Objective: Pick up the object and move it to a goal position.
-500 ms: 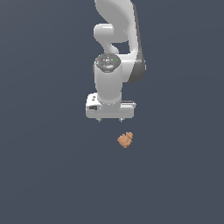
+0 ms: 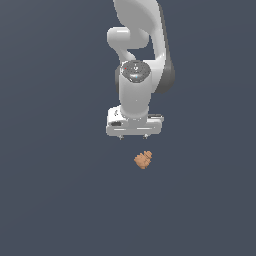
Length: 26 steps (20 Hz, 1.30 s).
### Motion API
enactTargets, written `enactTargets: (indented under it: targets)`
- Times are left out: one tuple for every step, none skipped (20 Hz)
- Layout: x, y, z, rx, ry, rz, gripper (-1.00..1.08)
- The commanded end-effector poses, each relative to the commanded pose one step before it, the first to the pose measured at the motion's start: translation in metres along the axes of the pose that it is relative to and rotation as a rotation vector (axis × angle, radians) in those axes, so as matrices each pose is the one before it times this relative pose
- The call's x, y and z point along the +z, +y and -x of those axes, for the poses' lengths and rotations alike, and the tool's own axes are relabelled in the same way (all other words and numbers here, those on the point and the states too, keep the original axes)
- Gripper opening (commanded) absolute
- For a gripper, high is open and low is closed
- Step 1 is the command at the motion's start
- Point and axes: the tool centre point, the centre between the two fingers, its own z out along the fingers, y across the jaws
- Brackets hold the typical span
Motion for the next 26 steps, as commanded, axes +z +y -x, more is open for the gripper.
enactTargets:
  targets:
    - [-0.00061,-0.00461,-0.00013,-0.00966,-0.00193,-0.00022,1.00]
    - [0.00011,0.00082,0.00003,0.00167,0.00028,0.00006,1.00]
    - [0.00020,0.00074,-0.00004,0.00291,0.00030,0.00003,1.00]
    - [0.00025,0.00014,-0.00013,0.00324,0.00014,-0.00005,1.00]
    - [0.00033,-0.00023,-0.00021,0.00397,0.00006,-0.00010,1.00]
    - [0.00042,-0.00045,-0.00028,0.00498,0.00003,-0.00014,1.00]
    - [0.00053,-0.00055,-0.00034,0.00621,0.00005,-0.00017,1.00]
    - [0.00064,-0.00050,-0.00040,0.00769,0.00010,-0.00019,1.00]
    - [0.00076,-0.00051,-0.00045,0.00905,0.00014,-0.00021,1.00]
    - [0.00087,-0.00053,-0.00051,0.01040,0.00018,-0.00023,1.00]
    - [0.00098,-0.00056,-0.00056,0.01169,0.00021,-0.00024,1.00]
    - [0.00108,-0.00064,-0.00061,0.01284,0.00023,-0.00026,1.00]
    - [0.00118,-0.00076,-0.00065,0.01399,0.00023,-0.00027,1.00]
    - [0.00128,-0.00085,-0.00069,0.01517,0.00024,-0.00028,1.00]
    - [0.00138,-0.00094,-0.00072,0.01632,0.00026,-0.00028,1.00]
    - [0.00149,-0.00100,-0.00076,0.01761,0.00029,-0.00028,1.00]
    - [0.00160,-0.00108,-0.00079,0.01886,0.00032,-0.00028,1.00]
    - [0.00171,-0.00116,-0.00081,0.02010,0.00034,-0.00027,1.00]
    - [0.00183,-0.00126,-0.00082,0.02135,0.00037,-0.00025,1.00]
    - [0.00194,-0.00135,-0.00083,0.02261,0.00040,-0.00023,1.00]
    - [0.00205,-0.00143,-0.00084,0.02391,0.00044,-0.00021,1.00]
    - [0.00216,-0.00153,-0.00083,0.02503,0.00048,-0.00018,1.00]
    - [0.00218,-0.00156,-0.00079,0.02523,0.00050,-0.00014,1.00]
    - [0.00219,-0.00157,-0.00073,0.02522,0.00053,-0.00011,1.00]
    - [0.00219,-0.00159,-0.00068,0.02521,0.00056,-0.00007,1.00]
    - [0.00220,-0.00160,-0.00063,0.02520,0.00059,-0.00003,1.00]
